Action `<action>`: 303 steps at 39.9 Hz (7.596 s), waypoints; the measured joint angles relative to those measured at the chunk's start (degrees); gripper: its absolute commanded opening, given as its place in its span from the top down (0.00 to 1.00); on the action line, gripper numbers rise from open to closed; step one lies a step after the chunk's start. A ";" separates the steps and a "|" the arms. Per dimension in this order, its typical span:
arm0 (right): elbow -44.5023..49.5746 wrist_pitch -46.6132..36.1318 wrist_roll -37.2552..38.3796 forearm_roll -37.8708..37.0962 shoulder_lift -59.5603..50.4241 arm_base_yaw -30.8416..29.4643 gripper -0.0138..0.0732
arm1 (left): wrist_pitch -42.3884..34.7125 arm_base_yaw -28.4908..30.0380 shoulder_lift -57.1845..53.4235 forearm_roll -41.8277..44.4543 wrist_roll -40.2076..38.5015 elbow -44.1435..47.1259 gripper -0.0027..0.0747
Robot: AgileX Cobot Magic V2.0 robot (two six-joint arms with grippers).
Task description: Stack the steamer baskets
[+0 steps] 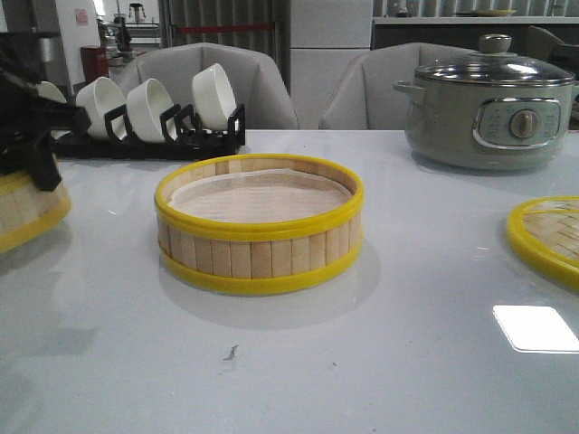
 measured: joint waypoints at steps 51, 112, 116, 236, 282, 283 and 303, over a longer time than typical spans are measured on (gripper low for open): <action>0.00 0.00 0.00 0.00 0.00 0.00 0.22 | 8.24 -31.39 13.49 -3.88 -1.38 -30.20 0.85; 0.00 0.44 0.00 0.00 0.00 0.00 0.22 | 12.25 -32.80 14.78 -4.09 -1.38 -30.91 0.54; 0.00 0.44 0.00 0.00 0.00 0.00 0.22 | 11.67 -32.80 14.78 -4.09 -1.38 -30.91 0.51; 0.00 1.73 0.00 0.09 0.00 0.00 0.22 | 4.99 -0.97 -47.59 8.75 -5.77 3.87 0.86; 0.00 1.91 0.00 0.09 0.00 0.00 0.22 | -3.99 -1.20 -68.36 8.65 -5.89 27.12 0.86; 0.00 1.91 0.00 0.09 0.00 0.00 0.22 | -4.67 -1.20 -68.36 8.65 -5.89 27.60 0.86; 0.00 1.91 0.00 0.09 0.00 0.00 0.22 | -6.61 -1.20 -68.36 8.65 -5.89 28.71 0.86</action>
